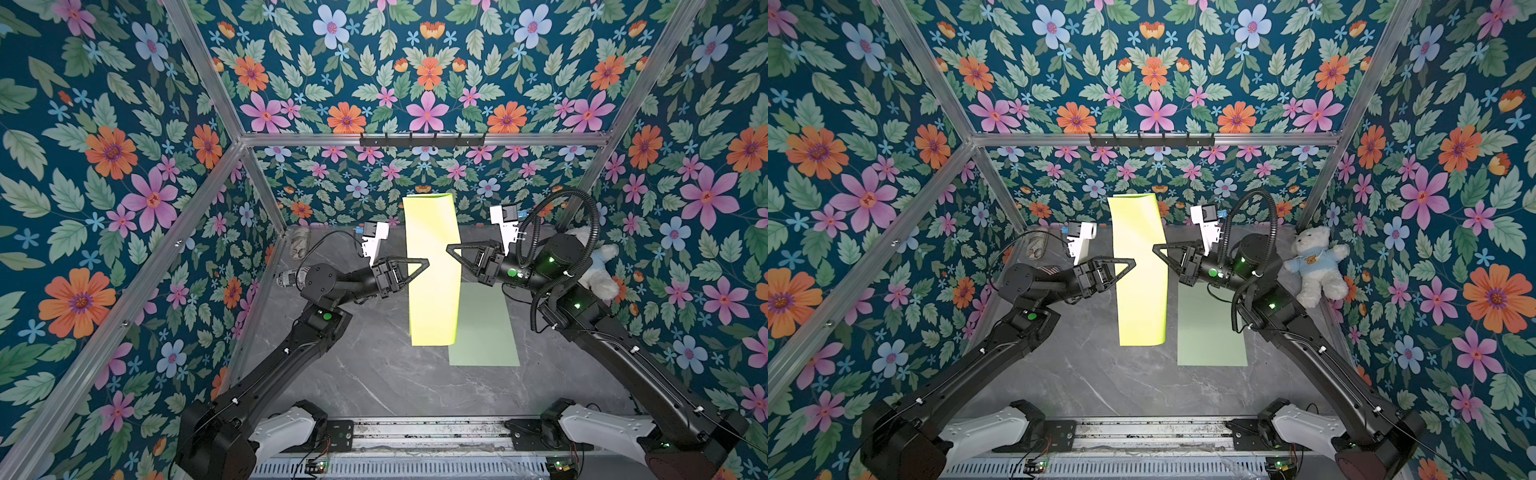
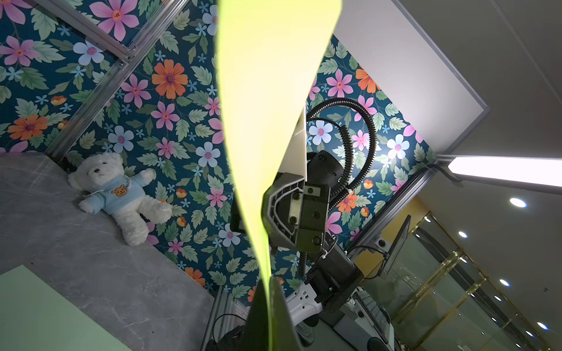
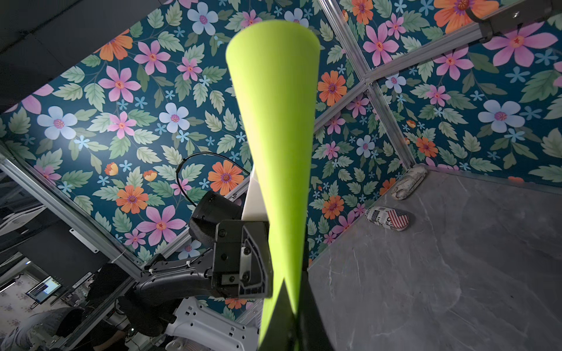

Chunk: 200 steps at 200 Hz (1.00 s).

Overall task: Fold the rectangular paper in half along the long edge
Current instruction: Fold the paper.

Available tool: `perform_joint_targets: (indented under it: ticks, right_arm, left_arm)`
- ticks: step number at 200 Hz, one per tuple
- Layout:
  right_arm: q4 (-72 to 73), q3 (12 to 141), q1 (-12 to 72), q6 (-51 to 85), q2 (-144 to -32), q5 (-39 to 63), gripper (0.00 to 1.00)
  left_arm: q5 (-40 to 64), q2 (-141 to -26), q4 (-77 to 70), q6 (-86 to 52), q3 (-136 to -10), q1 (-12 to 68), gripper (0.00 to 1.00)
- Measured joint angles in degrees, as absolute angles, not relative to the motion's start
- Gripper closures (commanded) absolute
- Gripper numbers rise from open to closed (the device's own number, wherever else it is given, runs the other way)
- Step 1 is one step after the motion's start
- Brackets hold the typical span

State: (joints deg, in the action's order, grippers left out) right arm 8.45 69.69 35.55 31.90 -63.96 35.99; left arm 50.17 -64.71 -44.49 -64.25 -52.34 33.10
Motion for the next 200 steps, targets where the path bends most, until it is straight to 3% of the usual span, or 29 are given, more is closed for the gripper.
perform_joint_targets:
  ticks: [7,20,31,58,81,92,106,113,134,159,169,179,184,194,200]
  right_arm:
    - [8.8,69.7,35.6,31.9,-63.8,36.1,0.65]
    - [9.2,70.0,35.4,31.9,-63.8,35.7,0.66]
    - [9.8,70.2,35.2,31.8,-64.0,34.9,0.73]
    - [11.8,70.2,35.3,32.0,-64.4,35.2,1.00]
    - [12.5,70.2,35.2,32.4,-64.6,35.2,1.00]
    - [13.2,70.1,35.1,32.5,-64.5,35.2,0.67]
    - [14.4,70.1,35.0,32.9,-64.5,34.8,0.61]
    - [14.9,70.3,35.0,32.9,-64.5,34.5,0.65]
    - [17.3,70.6,34.9,32.9,-64.7,34.2,1.00]
    - [18.8,70.9,35.0,32.9,-65.2,34.1,1.00]
    - [19.0,71.1,34.9,32.9,-65.3,34.0,0.73]
    - [19.0,71.6,34.9,33.0,-65.3,33.8,0.70]
    - [19.1,71.9,34.9,32.9,-65.3,33.6,0.74]
    - [19.5,72.3,34.8,32.8,-65.3,33.4,0.99]
    - [19.6,72.4,34.8,32.7,-65.3,33.1,1.00]
  left_arm:
    - [50.2,-64.8,-44.5,-64.2,-52.4,33.1,1.00]
    - [50.3,-65.0,-44.5,-64.1,-52.4,33.1,1.00]
    - [50.3,-65.1,-44.5,-64.1,-52.4,33.1,1.00]
    - [50.3,-65.3,-44.5,-64.1,-52.4,33.1,1.00]
    - [50.2,-65.3,-44.5,-64.1,-52.4,33.1,1.00]
    - [50.2,-65.3,-44.5,-64.0,-52.4,33.2,1.00]
    - [50.5,-65.4,-44.5,-63.9,-52.4,33.4,1.00]
    - [50.7,-65.4,-44.6,-63.9,-52.4,33.5,1.00]
    - [50.9,-66.0,-44.6,-63.9,-52.4,34.1,1.00]
    - [50.9,-66.3,-44.6,-63.9,-52.4,34.3,1.00]
    - [50.9,-66.3,-44.6,-63.8,-52.4,34.4,1.00]
    - [50.9,-66.2,-44.5,-63.6,-52.4,34.4,1.00]
    - [50.9,-66.1,-44.5,-63.5,-52.4,34.4,1.00]
    - [51.0,-66.0,-44.5,-63.2,-52.4,34.4,1.00]
    - [51.0,-65.9,-44.5,-63.0,-52.4,34.5,1.00]
